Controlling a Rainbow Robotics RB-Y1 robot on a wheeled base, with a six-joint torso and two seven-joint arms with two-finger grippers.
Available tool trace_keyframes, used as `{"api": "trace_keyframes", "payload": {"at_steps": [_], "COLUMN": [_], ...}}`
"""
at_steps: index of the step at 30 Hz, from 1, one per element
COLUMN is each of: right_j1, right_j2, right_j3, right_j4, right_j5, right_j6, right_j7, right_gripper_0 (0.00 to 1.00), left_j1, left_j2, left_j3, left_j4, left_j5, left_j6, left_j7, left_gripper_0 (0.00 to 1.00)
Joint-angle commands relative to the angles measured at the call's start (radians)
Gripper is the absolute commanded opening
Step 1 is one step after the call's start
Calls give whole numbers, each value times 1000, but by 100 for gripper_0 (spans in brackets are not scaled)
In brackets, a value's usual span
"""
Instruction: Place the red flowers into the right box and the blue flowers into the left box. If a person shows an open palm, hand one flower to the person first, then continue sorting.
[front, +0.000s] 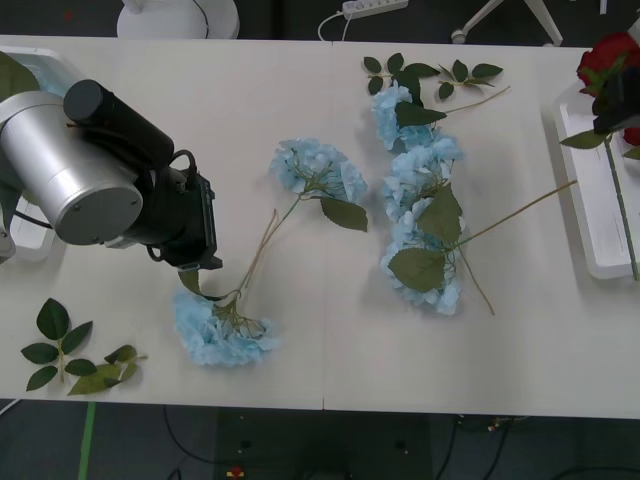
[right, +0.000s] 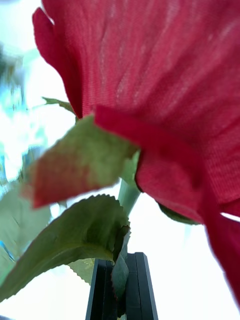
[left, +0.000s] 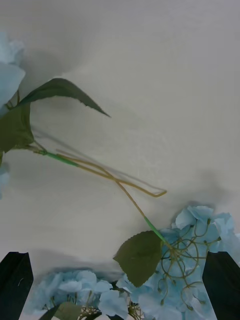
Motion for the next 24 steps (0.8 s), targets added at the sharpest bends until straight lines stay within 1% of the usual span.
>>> {"api": "trace_keyframes", "payload": {"at_steps": [1,3,5,8,12,13,18,22,24], "right_j1": [-108,-113,-113,-115,-115,-115,-115,-113,-113], "right_j2": [-76,-76,-76,-73,-43,-29,19,48,59], "right_j3": [-23,-21,0,71,123,137,143,144,144], "right_j4": [-9,-9,-9,2,38,58,163,252,293], "right_j5": [100,157,226,343,516,577,700,731,749], "right_j6": [-4,-21,-65,-148,-197,-214,-300,-403,-461], "right_j7": [-88,-85,-74,-60,-43,-37,-22,-11,-6], "right_gripper_0": [0,0,0,0,0,0,0,0,0], "left_j1": [89,96,89,56,-4,-27,-72,-76,-75], "left_j2": [-72,-76,-77,-76,-97,-112,-146,-168,-186], "left_j3": [-1,-1,-2,-2,-2,-1,-2,-2,-4], "left_j4": [10,30,59,111,194,237,389,457,466], "left_j5": [-110,-102,-56,33,140,177,260,280,271], "left_j6": [-49,-73,-92,-109,-112,-112,-99,-109,-109], "left_j7": [95,130,173,215,245,247,202,150,146], "left_gripper_0": [100,100,100,100,100,100,100,100,100]}}
